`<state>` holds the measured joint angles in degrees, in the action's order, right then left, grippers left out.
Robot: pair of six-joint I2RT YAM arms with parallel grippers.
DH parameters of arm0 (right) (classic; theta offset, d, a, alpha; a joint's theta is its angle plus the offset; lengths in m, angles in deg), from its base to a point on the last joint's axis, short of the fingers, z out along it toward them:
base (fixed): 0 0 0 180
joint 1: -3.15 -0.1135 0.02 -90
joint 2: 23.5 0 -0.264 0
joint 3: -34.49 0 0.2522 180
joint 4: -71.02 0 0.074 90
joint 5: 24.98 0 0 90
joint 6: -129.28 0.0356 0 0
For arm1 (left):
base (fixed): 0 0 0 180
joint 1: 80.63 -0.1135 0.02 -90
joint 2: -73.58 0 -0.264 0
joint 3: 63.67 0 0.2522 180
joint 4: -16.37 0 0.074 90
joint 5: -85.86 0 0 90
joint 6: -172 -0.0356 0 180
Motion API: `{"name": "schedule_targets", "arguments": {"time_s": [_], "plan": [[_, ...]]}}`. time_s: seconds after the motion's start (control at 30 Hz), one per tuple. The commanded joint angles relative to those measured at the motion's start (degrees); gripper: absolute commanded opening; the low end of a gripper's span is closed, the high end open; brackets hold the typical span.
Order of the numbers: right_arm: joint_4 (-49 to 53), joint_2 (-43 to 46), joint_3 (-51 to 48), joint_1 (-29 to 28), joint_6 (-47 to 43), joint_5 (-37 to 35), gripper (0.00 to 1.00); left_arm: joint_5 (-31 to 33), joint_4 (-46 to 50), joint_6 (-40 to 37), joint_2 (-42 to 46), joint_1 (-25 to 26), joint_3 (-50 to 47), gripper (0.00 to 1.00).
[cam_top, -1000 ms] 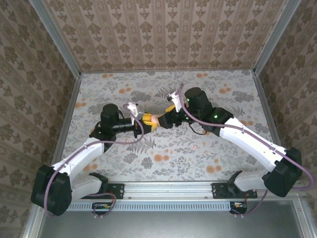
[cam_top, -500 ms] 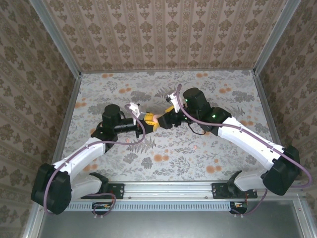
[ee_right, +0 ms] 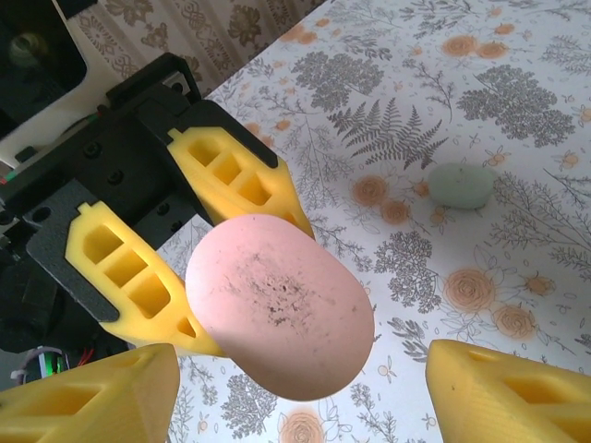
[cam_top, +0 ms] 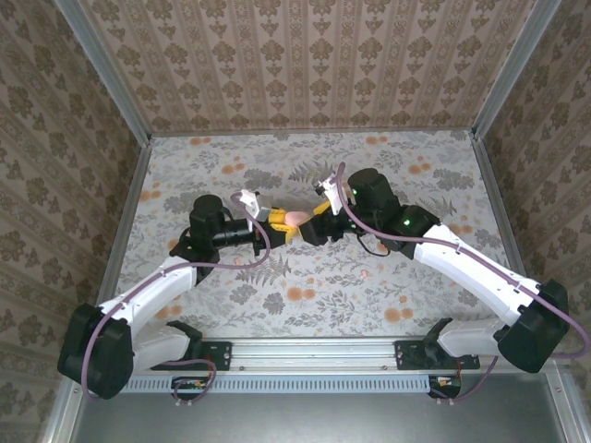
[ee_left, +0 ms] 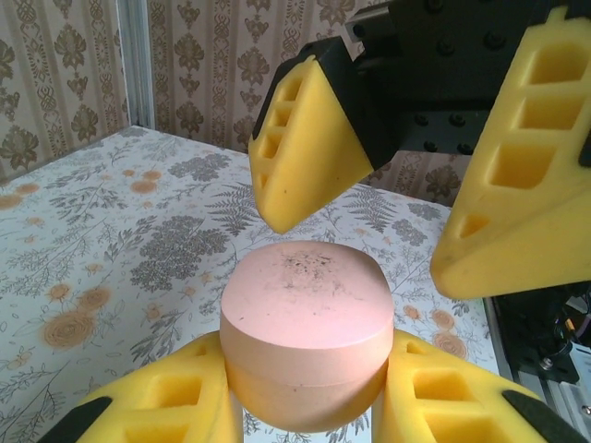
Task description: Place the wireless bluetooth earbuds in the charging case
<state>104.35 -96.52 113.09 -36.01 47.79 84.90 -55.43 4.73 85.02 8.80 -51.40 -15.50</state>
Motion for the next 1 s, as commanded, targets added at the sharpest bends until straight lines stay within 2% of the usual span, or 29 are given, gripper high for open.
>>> {"name": "schedule_targets", "arguments": {"time_s": [0.0, 0.13, 0.3, 0.6, 0.97], "plan": [[1.96, -0.71, 0.16, 0.13, -1.54, 0.59, 0.72, -1.95, -2.37, 1.35, 0.79, 0.14, -0.75, 0.18], [2.45, -1.9, 0.53, 0.14, -2.23, 0.31, 0.71, -1.97, -2.36, 1.19, 1.01, 0.12, -0.75, 0.18], [4.19, -4.47, 3.13, 1.11, -1.38, -3.82, 0.67, -2.48, -2.19, 1.02, 0.79, 0.12, -0.63, 0.18], [3.75, -9.17, 8.26, 4.82, 0.6, -0.68, 0.64, -2.86, -1.94, 0.66, 0.79, 0.21, -0.84, 0.18], [2.84, -10.05, 10.09, 7.5, 2.16, 0.28, 0.63, -2.82, -1.39, 0.18, 0.85, 0.04, -0.8, 0.18]]}}
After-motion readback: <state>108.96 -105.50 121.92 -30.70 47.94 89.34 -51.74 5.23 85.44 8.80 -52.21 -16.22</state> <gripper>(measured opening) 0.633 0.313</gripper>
